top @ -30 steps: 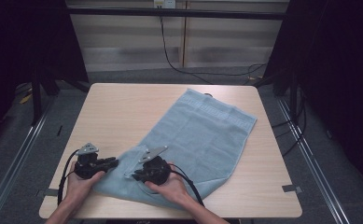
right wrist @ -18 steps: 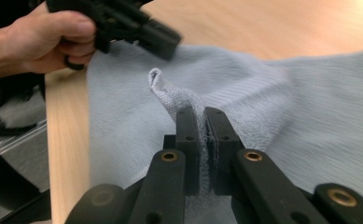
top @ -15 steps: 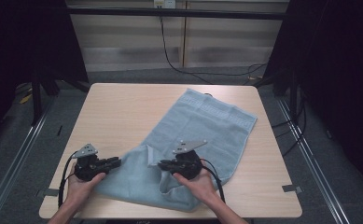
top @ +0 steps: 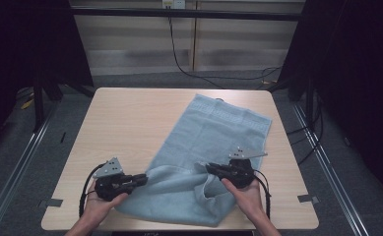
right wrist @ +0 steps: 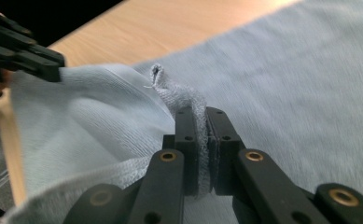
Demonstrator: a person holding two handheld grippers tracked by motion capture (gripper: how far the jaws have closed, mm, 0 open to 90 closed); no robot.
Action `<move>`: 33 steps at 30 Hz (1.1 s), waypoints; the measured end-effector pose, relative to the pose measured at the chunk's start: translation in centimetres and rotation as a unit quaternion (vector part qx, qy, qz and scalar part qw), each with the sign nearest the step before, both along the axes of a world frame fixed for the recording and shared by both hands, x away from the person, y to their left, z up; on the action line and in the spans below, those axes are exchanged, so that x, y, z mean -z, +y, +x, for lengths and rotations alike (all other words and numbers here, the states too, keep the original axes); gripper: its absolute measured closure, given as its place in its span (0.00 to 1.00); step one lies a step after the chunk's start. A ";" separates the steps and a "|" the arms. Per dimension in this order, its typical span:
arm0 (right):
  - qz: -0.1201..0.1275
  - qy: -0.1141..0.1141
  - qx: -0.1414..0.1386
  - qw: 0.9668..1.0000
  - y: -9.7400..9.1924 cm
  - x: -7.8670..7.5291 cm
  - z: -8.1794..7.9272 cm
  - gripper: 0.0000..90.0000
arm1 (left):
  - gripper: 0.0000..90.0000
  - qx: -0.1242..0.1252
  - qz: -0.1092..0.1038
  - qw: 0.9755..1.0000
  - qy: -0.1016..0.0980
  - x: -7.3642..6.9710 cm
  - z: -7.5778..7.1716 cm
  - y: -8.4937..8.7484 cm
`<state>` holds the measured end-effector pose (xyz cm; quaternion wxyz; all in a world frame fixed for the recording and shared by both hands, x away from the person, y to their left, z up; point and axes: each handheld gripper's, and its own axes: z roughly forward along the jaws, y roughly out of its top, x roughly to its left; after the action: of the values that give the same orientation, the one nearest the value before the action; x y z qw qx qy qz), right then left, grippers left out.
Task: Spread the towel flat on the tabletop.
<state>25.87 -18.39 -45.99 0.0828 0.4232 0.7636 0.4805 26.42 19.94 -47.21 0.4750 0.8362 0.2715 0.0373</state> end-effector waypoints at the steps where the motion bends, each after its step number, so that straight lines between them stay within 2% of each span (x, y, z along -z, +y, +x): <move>1: -0.008 0.013 0.009 1.000 -0.7 0.9 -0.4 0.91 | 0.90 0.009 0.018 1.000 0.013 0.9 -0.1 -0.6; 3: -0.021 0.027 0.012 0.999 -1.3 1.6 -0.7 0.88 | 0.89 0.010 0.041 0.999 0.013 1.6 -0.2 -1.0; 4: -0.021 0.027 0.012 0.999 -1.3 1.6 -0.7 0.88 | 0.88 0.010 0.041 0.999 0.013 1.6 -0.2 -1.0; 6: -0.037 0.033 0.018 0.999 -1.8 2.1 -1.0 0.84 | 0.88 0.018 0.043 0.999 0.018 2.0 -0.3 -1.1; 9: -0.024 0.039 0.020 0.999 -2.5 2.3 -1.4 0.73 | 0.86 0.023 0.041 0.999 0.023 2.3 -0.4 -1.3; 15: -0.011 0.032 0.013 0.999 -2.1 2.0 -1.0 0.63 | 0.84 0.024 0.041 0.999 0.027 2.3 -0.4 -1.3; 16: -0.009 0.031 0.019 0.999 -2.0 1.7 -0.8 0.59 | 0.84 0.024 0.039 0.999 0.028 2.4 -0.4 -1.3; 19: -0.010 0.031 0.033 0.999 -2.0 1.5 -0.2 0.54 | 0.84 0.026 0.037 0.999 0.031 2.4 -0.3 -1.3; 23: -0.015 0.031 0.048 0.998 -2.3 1.7 0.6 0.53 | 0.83 0.028 0.039 0.998 0.028 2.4 -0.4 -1.3; 24: -0.015 0.035 0.051 0.998 -2.4 1.7 0.7 0.53 | 0.83 0.029 0.041 0.998 0.027 2.4 -0.4 -1.3; 25: -0.018 0.048 0.052 0.997 -2.6 2.1 0.7 0.53 | 0.82 0.031 0.043 0.998 0.024 2.4 -0.5 -1.3; 26: -0.029 0.046 0.053 0.997 -2.8 2.2 0.7 0.52 | 0.82 0.031 0.042 0.998 0.023 2.4 -0.5 -1.3; 27: -0.030 0.043 0.059 0.997 -3.1 2.2 0.5 0.52 | 0.82 0.031 0.043 0.998 0.024 2.4 -0.5 -1.3; 29: -0.024 0.041 0.063 0.997 -3.5 2.1 0.5 0.52 | 0.82 0.032 0.041 0.998 0.025 2.4 -0.5 -1.3; 30: -0.019 0.026 0.076 0.997 -4.1 1.7 0.4 0.52 | 0.82 0.032 0.041 0.998 0.024 2.4 -0.4 -1.3; 31: -0.016 0.026 0.080 0.996 -4.2 1.6 0.4 0.51 | 0.82 0.031 0.039 0.998 0.026 2.4 -0.5 -1.3; 33: -0.018 0.027 0.071 0.997 -4.1 1.7 0.7 0.49 | 0.82 0.031 0.042 0.998 0.025 2.4 -0.5 -1.3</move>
<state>26.60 -22.45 -47.68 0.1034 0.4882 0.7418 0.4481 25.93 18.60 -49.61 0.4338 0.8638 0.2560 0.0129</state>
